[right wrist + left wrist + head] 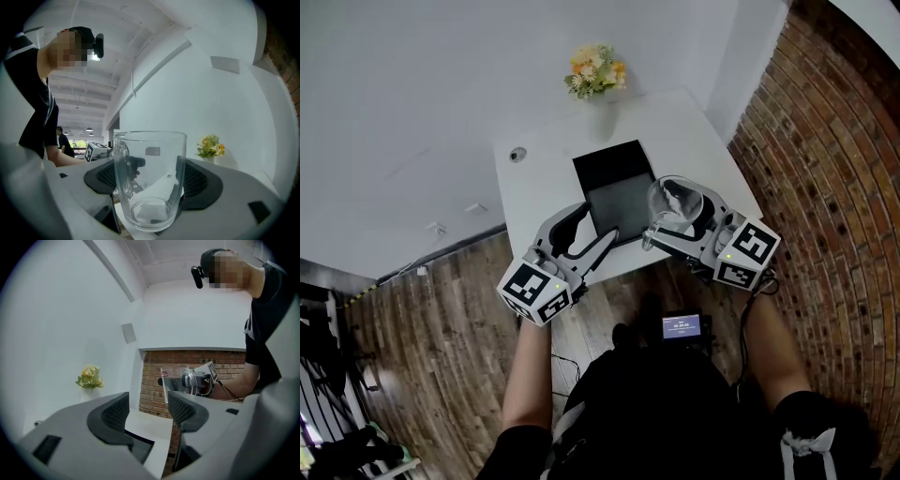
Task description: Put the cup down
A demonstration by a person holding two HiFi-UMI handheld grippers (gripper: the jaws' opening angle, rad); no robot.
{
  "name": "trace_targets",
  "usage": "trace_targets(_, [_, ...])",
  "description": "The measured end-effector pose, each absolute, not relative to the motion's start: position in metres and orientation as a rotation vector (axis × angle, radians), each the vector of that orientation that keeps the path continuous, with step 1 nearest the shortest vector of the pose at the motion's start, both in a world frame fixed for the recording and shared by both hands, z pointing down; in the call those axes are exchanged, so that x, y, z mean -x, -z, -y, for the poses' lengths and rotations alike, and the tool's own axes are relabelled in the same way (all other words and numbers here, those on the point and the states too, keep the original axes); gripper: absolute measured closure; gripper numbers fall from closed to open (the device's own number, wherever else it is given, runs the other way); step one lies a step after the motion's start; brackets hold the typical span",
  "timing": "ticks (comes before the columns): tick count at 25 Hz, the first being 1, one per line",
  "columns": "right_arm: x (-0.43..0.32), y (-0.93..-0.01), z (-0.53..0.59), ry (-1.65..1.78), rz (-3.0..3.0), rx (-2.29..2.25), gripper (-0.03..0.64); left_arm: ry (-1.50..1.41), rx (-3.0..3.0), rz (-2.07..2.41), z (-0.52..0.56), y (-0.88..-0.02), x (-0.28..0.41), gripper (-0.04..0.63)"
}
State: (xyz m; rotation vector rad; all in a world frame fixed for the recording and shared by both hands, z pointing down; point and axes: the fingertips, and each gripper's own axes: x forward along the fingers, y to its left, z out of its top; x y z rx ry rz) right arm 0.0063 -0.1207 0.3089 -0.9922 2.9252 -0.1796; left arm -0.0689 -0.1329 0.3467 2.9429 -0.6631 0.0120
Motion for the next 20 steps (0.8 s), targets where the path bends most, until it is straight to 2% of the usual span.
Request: trace_targets(20, [-0.052,-0.32,0.212,0.171,-2.991,0.762,0.242,-0.062,-2.88,0.843,0.21,-0.351,0.007,0.344])
